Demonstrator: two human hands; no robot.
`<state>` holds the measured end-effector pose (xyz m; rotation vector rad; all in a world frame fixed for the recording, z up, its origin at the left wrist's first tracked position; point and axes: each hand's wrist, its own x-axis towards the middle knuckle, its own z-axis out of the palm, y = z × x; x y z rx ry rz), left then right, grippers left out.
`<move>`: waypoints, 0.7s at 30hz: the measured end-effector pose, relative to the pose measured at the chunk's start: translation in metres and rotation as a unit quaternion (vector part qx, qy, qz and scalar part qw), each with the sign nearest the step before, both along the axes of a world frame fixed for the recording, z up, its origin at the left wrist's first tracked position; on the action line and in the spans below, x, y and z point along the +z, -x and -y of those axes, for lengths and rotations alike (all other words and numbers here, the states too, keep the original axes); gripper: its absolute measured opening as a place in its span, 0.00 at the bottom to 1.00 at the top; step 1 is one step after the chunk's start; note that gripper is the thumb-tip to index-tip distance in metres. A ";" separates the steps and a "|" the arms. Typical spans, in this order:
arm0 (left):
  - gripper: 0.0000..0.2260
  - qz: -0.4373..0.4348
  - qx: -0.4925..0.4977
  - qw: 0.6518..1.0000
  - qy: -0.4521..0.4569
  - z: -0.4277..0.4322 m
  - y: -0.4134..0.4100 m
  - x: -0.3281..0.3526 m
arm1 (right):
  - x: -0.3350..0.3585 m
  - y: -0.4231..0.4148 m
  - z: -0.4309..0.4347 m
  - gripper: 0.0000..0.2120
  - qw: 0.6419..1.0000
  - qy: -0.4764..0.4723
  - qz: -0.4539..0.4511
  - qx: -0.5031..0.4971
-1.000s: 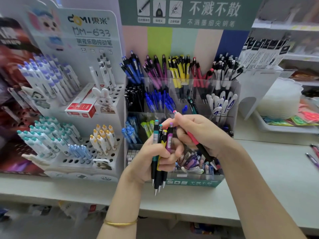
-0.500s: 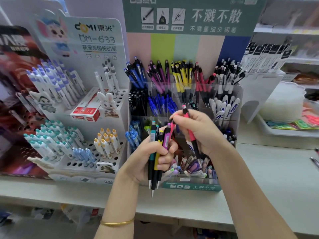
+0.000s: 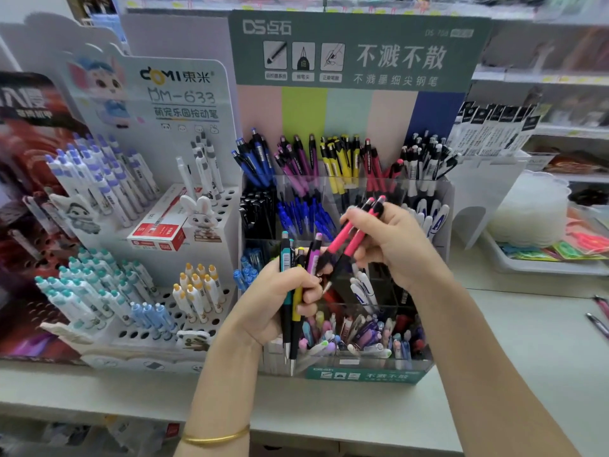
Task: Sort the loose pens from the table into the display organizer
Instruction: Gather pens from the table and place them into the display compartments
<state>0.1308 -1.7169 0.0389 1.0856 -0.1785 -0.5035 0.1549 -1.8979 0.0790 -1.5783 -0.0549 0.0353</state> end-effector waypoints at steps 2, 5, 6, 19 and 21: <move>0.11 -0.002 0.052 0.999 -0.003 0.003 -0.007 0.002 | 0.009 -0.005 0.009 0.07 0.996 -0.032 0.032 -0.075; 0.11 0.016 0.097 0.995 -0.025 0.010 -0.018 0.008 | 0.024 -0.013 0.020 0.07 0.965 -0.001 0.142 -0.221; 0.11 0.026 0.094 0.995 -0.026 0.013 -0.022 0.011 | 0.029 -0.019 0.023 0.07 0.946 0.027 0.184 -0.264; 0.12 0.076 0.034 0.995 -0.050 0.042 -0.050 0.034 | 0.056 -0.085 0.018 0.14 0.781 0.514 0.199 -0.295; 0.12 0.074 0.028 0.996 -0.043 0.044 -0.054 0.035 | 0.059 -0.088 0.013 0.14 0.763 0.556 0.164 -0.287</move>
